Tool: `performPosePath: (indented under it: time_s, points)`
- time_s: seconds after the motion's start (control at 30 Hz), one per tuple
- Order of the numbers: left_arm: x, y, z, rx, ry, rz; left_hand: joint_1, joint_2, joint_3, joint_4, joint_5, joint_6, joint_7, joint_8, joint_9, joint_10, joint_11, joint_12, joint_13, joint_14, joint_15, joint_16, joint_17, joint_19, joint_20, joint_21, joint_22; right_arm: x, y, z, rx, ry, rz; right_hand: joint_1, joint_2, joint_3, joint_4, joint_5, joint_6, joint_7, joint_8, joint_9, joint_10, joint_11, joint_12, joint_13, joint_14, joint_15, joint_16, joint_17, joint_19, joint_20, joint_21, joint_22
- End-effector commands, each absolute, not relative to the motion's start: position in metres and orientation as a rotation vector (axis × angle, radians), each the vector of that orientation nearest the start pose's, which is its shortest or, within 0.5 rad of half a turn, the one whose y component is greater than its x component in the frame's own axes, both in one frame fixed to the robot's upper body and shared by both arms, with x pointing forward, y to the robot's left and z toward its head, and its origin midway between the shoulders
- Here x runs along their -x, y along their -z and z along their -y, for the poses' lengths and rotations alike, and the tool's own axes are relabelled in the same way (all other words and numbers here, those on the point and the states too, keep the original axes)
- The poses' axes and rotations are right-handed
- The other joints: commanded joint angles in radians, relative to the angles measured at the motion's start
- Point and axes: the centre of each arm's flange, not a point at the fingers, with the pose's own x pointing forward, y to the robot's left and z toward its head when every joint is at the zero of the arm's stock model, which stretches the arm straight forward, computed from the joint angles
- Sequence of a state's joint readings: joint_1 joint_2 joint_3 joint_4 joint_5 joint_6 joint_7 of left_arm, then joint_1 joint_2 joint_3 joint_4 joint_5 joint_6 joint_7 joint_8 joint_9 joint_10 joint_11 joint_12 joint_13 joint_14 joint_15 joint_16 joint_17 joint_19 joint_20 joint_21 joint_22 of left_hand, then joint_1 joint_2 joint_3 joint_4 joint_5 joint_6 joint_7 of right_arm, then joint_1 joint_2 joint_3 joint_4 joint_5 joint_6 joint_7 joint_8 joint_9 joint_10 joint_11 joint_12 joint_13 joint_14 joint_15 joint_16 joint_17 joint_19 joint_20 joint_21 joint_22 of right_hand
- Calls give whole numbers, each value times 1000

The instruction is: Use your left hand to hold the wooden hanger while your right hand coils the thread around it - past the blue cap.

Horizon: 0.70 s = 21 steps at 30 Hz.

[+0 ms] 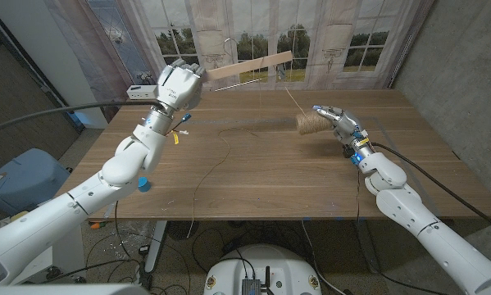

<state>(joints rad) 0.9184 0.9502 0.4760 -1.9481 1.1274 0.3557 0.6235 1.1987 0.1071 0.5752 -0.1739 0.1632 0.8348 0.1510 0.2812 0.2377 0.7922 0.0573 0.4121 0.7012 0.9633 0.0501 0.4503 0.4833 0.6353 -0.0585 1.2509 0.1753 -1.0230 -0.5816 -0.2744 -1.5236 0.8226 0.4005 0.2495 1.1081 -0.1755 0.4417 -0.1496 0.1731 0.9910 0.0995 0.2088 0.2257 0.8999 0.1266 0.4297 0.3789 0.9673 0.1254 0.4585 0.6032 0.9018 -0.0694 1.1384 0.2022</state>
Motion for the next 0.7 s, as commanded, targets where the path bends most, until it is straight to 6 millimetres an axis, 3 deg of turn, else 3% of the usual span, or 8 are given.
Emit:
performPosePath:
  time_s: [0.03, 0.3, 0.7]
  points:
    - [-485, -89, -249, -1730, -845, 1287, -15, 36, 66, 19, 15, 113, -104, 3, 196, 155, -144, -5, 28, 217, -278, 5, 193, 5, -100, 6, 1, -566, 6, 288, -95, -609, 868, 320, 328, 2, 4, -1, 4, -7, -4, 3, -2, 0, 4, 7, 270, -350, -3, 54, -63, -136, 10, 5]
    - [-486, -86, -247, -1741, -822, 1286, -15, 35, 66, 18, 15, 114, -105, 2, 197, 154, -145, -7, 29, 217, -278, 4, 195, 5, -100, 6, 1, -547, -25, 271, 4, -675, 918, 319, 328, 3, 3, -1, 2, -10, -4, 4, -3, -3, 6, 12, 268, -350, -5, 61, -69, -136, 20, 4]
    - [-486, -83, -241, -1792, -757, 1296, -15, 35, 66, 17, 15, 112, -105, -3, 198, 156, -145, -9, 32, 216, -278, 1, 196, 3, -102, 6, 1, -526, -88, 244, 202, -751, 986, 319, 328, 5, 2, -1, 1, -10, -4, 5, -4, 0, 5, 15, 264, -350, -9, 67, -75, -135, 30, 2]
